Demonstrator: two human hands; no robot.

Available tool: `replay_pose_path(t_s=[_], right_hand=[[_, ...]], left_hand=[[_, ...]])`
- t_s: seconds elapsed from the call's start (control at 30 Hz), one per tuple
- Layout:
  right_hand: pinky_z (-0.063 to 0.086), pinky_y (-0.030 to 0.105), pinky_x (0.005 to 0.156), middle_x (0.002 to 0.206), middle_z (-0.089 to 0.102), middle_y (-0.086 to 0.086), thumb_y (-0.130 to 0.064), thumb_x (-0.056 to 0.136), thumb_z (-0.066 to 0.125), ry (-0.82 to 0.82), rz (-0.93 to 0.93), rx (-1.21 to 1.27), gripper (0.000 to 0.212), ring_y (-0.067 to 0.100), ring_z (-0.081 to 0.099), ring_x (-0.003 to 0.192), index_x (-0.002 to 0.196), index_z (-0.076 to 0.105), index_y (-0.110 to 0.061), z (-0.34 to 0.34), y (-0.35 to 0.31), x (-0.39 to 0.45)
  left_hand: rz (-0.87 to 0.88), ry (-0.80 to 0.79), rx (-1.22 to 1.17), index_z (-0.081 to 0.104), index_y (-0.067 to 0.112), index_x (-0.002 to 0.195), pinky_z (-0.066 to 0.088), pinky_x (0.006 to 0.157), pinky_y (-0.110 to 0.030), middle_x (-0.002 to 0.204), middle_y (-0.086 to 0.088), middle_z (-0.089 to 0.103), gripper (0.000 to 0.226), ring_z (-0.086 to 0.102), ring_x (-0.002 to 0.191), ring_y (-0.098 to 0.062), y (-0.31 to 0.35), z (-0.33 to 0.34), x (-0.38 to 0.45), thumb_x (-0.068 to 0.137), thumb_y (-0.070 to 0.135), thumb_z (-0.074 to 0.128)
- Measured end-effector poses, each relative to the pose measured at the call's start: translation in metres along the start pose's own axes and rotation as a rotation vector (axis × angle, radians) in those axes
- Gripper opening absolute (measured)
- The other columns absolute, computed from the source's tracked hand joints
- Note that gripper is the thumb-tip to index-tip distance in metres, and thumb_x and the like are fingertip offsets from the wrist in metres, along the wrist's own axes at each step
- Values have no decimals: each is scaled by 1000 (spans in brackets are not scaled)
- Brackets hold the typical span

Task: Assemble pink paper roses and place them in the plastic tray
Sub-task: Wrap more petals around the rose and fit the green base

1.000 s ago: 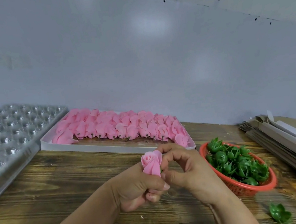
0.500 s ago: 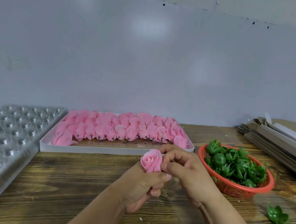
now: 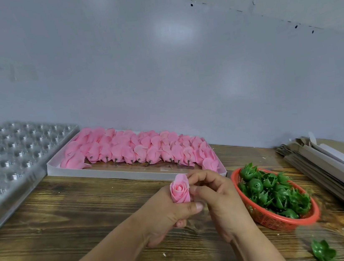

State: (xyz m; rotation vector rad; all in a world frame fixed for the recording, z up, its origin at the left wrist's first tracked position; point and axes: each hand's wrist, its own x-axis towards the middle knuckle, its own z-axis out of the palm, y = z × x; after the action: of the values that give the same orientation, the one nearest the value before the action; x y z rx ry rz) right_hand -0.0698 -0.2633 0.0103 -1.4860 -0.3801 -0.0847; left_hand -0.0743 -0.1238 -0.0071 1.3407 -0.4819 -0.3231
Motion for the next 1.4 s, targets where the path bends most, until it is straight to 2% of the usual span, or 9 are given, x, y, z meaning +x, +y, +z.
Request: replay_pose_path(t_s=[0.2,0.3,0.4,0.5,0.63,0.83,1.0,1.17,1.4], right_hand=[[44,19,94,115,65,-4,-10,61,64,-56,-200,-161,25,10,56,117,82,73,-20,-8,-9,-2],[35,21,105,126,58,-11,-19,63,71,-197,-186,-332,28,4,47,126,89,73,-27,-8,-14,-5],[30,6,100,127,55,-16,-6,71,77,-223,-152,-434,24,-5,45,123,90,71,-19,-4,-15,-7],[32,3,93,121,58,-11,6,74,73,-186,-169,-468,22,-6,50,116,79,70,-15,1,-15,-8],[38,10,90,113,62,-4,14,75,66,-148,-239,-500,28,-3,54,109,69,67,-14,7,-14,-10],[39,14,92,110,60,-10,-9,70,80,-65,-271,-635,17,-3,52,107,81,67,-12,11,-6,-7],[44,27,92,106,59,-13,4,76,68,-76,-346,-679,10,1,54,105,77,71,-6,19,0,-9],[31,0,91,119,57,-16,-6,71,78,-14,-292,-577,25,-11,46,115,88,65,-21,8,-8,-7],[37,10,95,121,57,-12,-10,74,74,-95,-257,-560,14,-7,48,116,86,73,-15,8,-5,-7]], left_hand=[[-40,107,126,68,11,98,58,81,-38,96,-11,74,17,71,93,-25,1,-1,0,82,13,73],[-17,56,188,68,25,72,56,69,-25,71,1,68,29,67,71,-14,4,1,-1,81,-3,69],[-55,20,214,65,33,58,44,50,-10,52,15,56,49,55,52,4,7,2,-1,80,-10,62],[-68,25,199,56,25,67,40,46,-9,50,17,52,33,50,47,6,5,2,-1,81,-4,62],[-95,34,236,61,39,62,33,52,-20,52,17,54,22,49,47,6,1,3,1,69,19,62],[-28,165,397,66,21,83,47,60,-17,74,2,67,14,58,66,-1,-8,-1,5,87,11,59],[25,212,449,68,24,82,51,69,-17,79,5,71,24,64,76,2,-14,0,7,91,7,56],[4,177,427,63,31,74,52,69,-31,74,5,67,20,60,72,-12,-13,-4,8,79,11,64],[24,179,430,68,24,93,54,79,-28,93,-2,72,17,67,89,-15,-14,-4,8,80,13,68]])
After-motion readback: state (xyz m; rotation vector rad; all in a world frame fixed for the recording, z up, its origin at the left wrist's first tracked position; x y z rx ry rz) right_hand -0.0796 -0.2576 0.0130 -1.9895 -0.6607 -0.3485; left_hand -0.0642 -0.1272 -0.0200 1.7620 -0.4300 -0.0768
